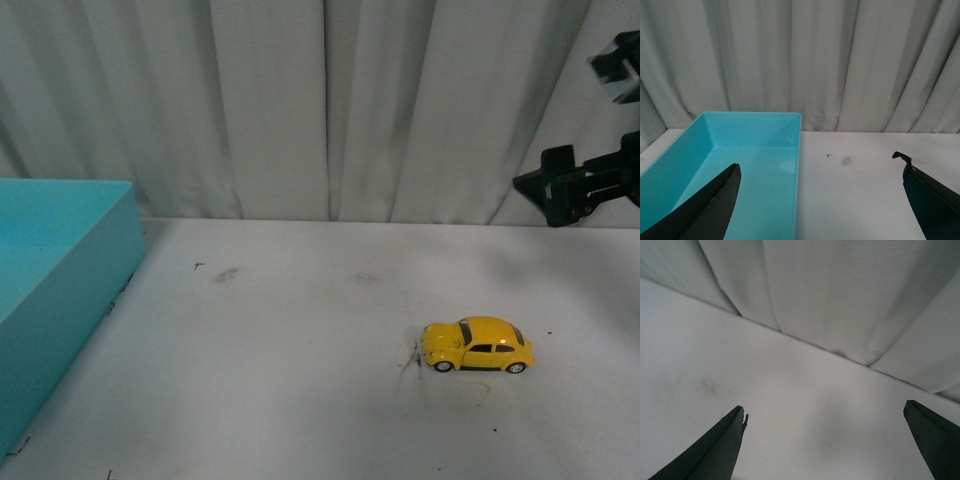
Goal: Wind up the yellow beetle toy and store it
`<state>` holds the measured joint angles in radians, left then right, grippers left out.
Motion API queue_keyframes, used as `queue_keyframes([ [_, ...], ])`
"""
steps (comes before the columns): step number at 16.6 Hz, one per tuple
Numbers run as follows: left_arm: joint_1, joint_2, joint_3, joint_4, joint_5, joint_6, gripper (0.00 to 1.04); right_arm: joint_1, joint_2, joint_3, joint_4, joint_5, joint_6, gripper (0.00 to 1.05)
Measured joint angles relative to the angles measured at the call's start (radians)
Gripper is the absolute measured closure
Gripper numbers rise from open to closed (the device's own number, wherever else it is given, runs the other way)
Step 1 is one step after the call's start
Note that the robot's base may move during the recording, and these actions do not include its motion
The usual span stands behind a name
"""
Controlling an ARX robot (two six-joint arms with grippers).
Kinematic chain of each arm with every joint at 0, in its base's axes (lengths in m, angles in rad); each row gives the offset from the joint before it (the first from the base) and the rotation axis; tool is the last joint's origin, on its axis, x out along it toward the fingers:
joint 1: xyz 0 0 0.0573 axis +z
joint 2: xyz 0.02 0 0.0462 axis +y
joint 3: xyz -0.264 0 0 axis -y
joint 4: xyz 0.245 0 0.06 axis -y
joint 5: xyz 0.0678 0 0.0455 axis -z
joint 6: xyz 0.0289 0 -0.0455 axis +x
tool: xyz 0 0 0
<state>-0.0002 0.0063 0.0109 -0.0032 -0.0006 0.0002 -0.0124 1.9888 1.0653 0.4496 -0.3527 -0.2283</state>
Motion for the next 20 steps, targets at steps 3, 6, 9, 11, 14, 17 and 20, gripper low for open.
queue_keyframes([
  [3,0.000,0.000,0.000,0.000,0.000,0.000,0.07,0.017,0.026,0.072,-0.172,-0.204,-0.183,0.07],
  [6,0.000,0.000,0.000,0.000,0.000,0.000,0.07,0.029,0.055,0.116,-0.408,-0.390,-0.404,0.07],
  [9,0.000,0.000,0.000,0.000,0.000,0.000,0.07,0.046,0.107,0.163,-0.643,-0.373,-0.684,0.07],
  [11,0.000,0.000,0.000,0.000,0.000,0.000,0.07,0.052,0.145,0.197,-0.742,-0.320,-0.851,0.07],
  [14,0.000,0.000,0.000,0.000,0.000,0.000,0.07,0.052,0.221,0.264,-0.811,-0.221,-1.067,0.07],
  [17,0.000,0.000,0.000,0.000,0.000,0.000,0.07,0.054,0.263,0.318,-0.886,-0.230,-1.131,0.07],
  [20,0.000,0.000,0.000,0.000,0.000,0.000,0.07,0.072,0.301,0.385,-0.972,-0.231,-1.180,0.07],
])
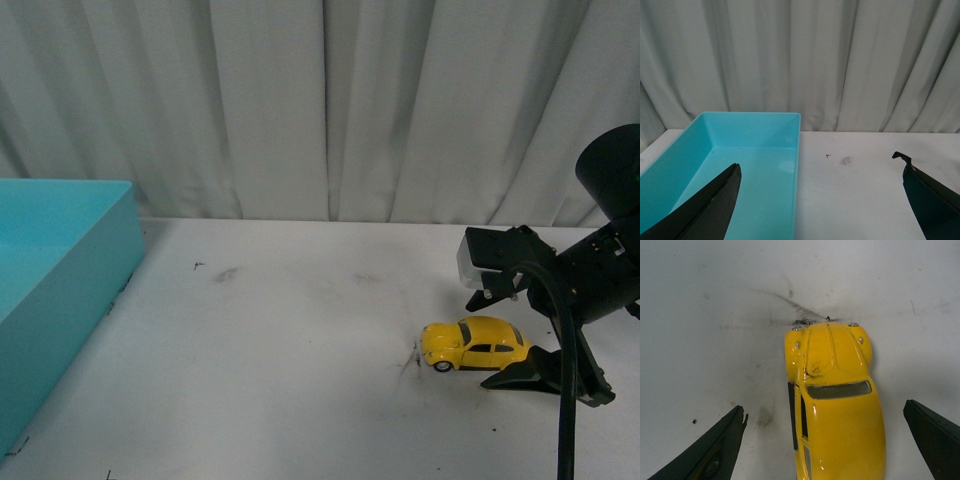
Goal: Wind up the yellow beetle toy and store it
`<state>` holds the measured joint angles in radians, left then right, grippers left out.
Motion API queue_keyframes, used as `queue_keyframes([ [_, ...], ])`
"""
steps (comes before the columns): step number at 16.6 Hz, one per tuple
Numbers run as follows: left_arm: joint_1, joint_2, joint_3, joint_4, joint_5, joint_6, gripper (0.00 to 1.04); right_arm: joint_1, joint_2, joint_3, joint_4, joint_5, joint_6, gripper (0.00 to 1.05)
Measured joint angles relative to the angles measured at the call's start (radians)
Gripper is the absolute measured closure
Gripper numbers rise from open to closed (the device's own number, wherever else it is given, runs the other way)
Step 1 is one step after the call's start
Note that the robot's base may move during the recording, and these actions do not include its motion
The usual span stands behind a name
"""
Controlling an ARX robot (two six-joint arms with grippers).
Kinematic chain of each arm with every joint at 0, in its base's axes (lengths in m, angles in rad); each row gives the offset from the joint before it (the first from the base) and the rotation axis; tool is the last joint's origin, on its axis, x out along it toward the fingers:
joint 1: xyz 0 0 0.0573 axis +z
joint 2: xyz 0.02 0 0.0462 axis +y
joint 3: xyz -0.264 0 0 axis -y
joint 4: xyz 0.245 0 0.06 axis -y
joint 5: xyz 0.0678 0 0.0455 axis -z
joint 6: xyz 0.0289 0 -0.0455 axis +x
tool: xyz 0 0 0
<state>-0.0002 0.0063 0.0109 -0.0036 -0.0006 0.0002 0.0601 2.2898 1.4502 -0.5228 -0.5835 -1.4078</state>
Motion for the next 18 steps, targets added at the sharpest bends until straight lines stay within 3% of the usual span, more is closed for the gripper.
queue_keyframes([
  [7,0.000,0.000,0.000,0.000,0.000,0.000,0.07,0.032,0.063,0.132,-0.127,0.035,-0.058,0.07],
  [8,0.000,0.000,0.000,0.000,0.000,0.000,0.07,0.036,0.072,0.147,-0.142,0.050,-0.068,0.12],
  [11,0.000,0.000,0.000,0.000,0.000,0.000,0.07,0.045,0.092,0.160,-0.162,0.069,-0.088,0.45],
  [13,0.000,0.000,0.000,0.000,0.000,0.000,0.07,0.045,0.093,0.164,-0.159,0.068,-0.095,0.59],
  [18,0.000,0.000,0.000,0.000,0.000,0.000,0.07,0.039,0.084,0.137,-0.120,0.066,-0.094,0.63],
])
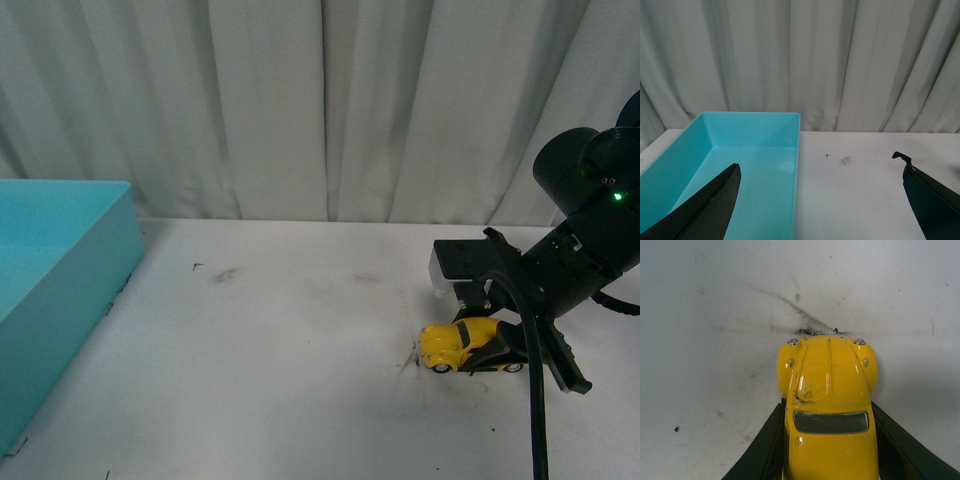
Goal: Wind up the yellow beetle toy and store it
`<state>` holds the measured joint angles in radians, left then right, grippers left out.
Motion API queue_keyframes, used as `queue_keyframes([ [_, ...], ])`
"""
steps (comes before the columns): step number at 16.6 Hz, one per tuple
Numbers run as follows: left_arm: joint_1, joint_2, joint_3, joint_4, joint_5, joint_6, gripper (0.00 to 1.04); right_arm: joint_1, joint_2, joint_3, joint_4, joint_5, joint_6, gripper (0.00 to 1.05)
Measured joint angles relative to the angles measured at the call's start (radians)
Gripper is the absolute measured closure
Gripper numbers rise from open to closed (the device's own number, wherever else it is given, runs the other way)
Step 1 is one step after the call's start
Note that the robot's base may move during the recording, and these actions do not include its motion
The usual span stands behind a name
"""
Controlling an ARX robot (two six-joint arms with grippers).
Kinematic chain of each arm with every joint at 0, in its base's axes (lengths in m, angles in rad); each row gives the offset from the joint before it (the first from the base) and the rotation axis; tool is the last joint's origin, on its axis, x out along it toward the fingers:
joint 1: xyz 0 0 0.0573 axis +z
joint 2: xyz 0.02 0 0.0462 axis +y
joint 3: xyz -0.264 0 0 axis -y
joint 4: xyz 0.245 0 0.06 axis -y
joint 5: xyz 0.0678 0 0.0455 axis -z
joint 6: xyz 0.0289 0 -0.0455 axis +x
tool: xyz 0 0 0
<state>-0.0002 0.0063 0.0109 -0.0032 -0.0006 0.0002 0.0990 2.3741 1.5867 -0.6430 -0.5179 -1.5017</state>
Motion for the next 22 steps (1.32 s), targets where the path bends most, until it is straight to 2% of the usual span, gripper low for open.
queue_keyframes([
  [9,0.000,0.000,0.000,0.000,0.000,0.000,0.07,-0.089,-0.048,-0.135,0.089,-0.047,0.043,0.63],
  [15,0.000,0.000,0.000,0.000,0.000,0.000,0.07,-0.206,-0.072,-0.228,0.121,-0.117,0.042,0.63],
  [22,0.000,0.000,0.000,0.000,0.000,0.000,0.07,-0.318,-0.118,-0.332,0.101,-0.142,-0.020,0.63],
])
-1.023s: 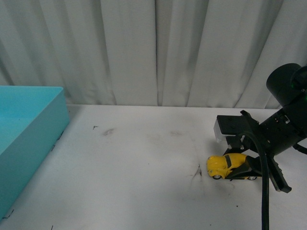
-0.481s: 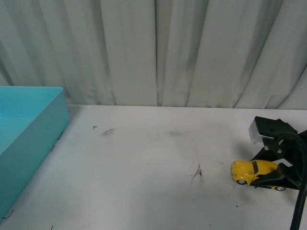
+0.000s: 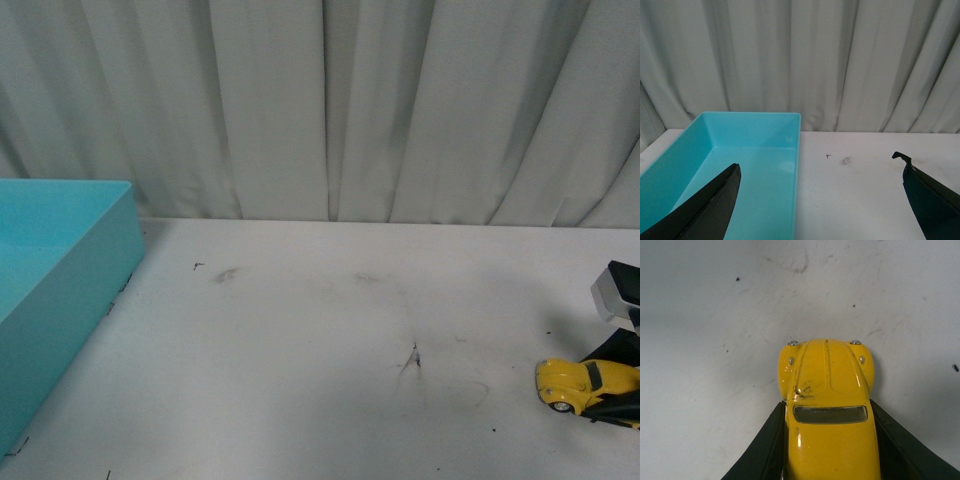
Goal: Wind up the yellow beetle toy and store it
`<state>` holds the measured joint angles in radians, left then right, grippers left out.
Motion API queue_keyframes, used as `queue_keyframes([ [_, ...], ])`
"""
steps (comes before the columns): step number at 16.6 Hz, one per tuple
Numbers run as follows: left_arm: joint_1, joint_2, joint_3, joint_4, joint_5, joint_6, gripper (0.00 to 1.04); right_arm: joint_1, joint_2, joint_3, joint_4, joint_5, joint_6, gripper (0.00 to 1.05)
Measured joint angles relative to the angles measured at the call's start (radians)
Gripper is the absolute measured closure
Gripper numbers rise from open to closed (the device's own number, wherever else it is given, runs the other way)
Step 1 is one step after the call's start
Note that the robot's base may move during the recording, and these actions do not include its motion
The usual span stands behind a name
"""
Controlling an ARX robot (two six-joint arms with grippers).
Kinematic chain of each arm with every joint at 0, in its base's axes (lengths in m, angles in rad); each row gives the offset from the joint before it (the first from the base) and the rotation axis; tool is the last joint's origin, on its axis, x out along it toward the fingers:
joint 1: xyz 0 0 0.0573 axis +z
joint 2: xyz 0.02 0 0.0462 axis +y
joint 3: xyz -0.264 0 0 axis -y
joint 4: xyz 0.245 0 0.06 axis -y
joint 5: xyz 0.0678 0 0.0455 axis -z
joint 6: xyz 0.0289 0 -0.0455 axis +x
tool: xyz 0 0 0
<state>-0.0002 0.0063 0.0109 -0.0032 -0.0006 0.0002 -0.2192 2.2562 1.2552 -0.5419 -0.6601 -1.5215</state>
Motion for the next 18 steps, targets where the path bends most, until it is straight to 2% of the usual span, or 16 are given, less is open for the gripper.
queue_keyframes([
  [7,0.000,0.000,0.000,0.000,0.000,0.000,0.07,-0.016,-0.026,-0.045,-0.034,-0.013,-0.080,0.63],
  [12,0.000,0.000,0.000,0.000,0.000,0.000,0.07,-0.010,-0.018,-0.056,-0.063,-0.015,-0.150,0.12],
  [13,0.000,0.000,0.000,0.000,0.000,0.000,0.07,-0.010,-0.018,-0.056,-0.062,-0.015,-0.154,0.05],
  [18,0.000,0.000,0.000,0.000,0.000,0.000,0.07,-0.003,-0.018,-0.056,-0.059,-0.016,-0.159,0.07],
])
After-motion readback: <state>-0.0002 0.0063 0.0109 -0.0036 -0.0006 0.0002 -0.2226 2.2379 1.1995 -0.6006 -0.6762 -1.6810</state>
